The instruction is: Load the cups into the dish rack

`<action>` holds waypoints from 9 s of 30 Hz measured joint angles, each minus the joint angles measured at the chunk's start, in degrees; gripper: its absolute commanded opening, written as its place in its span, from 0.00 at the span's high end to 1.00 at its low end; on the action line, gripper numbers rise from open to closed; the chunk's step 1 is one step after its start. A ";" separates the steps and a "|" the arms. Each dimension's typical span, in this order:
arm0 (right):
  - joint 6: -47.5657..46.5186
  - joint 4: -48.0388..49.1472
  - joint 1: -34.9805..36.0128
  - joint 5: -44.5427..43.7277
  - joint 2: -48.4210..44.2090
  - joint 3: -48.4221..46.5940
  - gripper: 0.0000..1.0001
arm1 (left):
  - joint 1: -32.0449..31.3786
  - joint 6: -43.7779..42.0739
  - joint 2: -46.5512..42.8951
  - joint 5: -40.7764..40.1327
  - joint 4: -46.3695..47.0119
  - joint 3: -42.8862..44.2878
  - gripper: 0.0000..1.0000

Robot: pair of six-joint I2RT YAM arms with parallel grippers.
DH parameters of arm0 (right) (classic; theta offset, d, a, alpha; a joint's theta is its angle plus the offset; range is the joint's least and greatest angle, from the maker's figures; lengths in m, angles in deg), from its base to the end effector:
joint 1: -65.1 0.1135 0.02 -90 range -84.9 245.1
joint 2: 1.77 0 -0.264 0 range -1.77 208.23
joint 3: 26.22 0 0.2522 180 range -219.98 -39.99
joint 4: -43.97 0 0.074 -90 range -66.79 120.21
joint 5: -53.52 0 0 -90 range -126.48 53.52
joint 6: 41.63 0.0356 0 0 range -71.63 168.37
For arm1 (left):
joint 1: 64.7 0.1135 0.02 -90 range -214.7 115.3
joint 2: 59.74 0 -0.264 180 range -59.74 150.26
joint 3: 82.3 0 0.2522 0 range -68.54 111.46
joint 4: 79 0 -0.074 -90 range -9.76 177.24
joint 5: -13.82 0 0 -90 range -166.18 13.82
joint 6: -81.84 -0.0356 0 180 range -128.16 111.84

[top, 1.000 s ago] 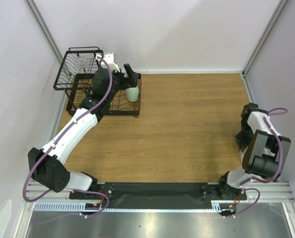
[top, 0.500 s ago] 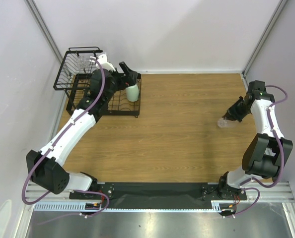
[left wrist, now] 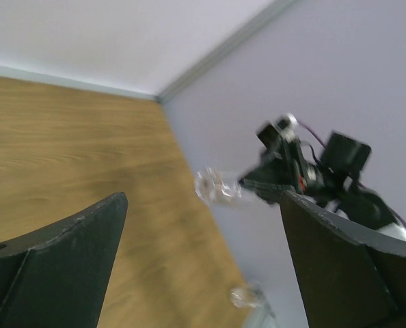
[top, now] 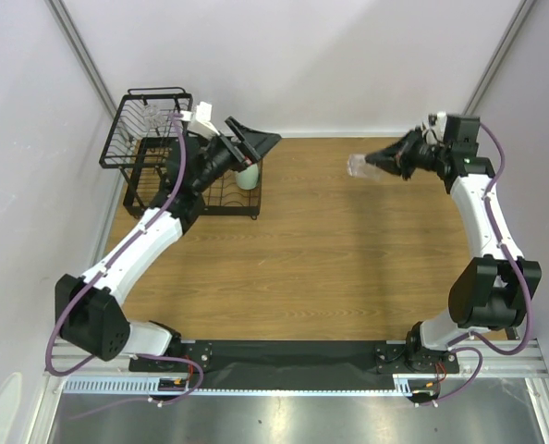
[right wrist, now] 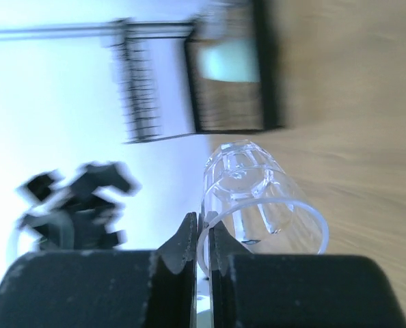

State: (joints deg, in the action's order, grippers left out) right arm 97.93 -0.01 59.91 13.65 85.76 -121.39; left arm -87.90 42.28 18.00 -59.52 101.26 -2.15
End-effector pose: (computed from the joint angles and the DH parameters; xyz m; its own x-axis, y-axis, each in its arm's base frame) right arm 0.3377 -0.0032 0.3534 -0.8073 0.5632 -0.1764 0.0874 0.4096 0.9081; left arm 0.2937 -0.1370 0.3871 -0.4666 -0.6036 -0.6465 0.4410 0.4748 -0.7616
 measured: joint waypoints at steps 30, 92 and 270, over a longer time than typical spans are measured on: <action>51.34 57.24 19.82 3.82 3.34 -3.65 1.00 | -14.25 16.90 1.95 -10.95 26.99 -2.34 0.00; 19.67 14.95 10.38 7.32 -0.39 -13.14 0.00 | -8.28 -12.81 -0.94 -19.34 4.13 6.01 1.00; -18.80 -39.30 -7.39 -33.90 -6.62 -4.68 0.09 | 2.54 -15.02 1.31 -13.22 -18.34 8.35 0.00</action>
State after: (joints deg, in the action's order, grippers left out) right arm 79.13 -39.31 52.52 -20.25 79.14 -126.07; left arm -85.37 27.26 19.31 -72.74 82.92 6.20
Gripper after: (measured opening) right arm 0.953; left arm 0.996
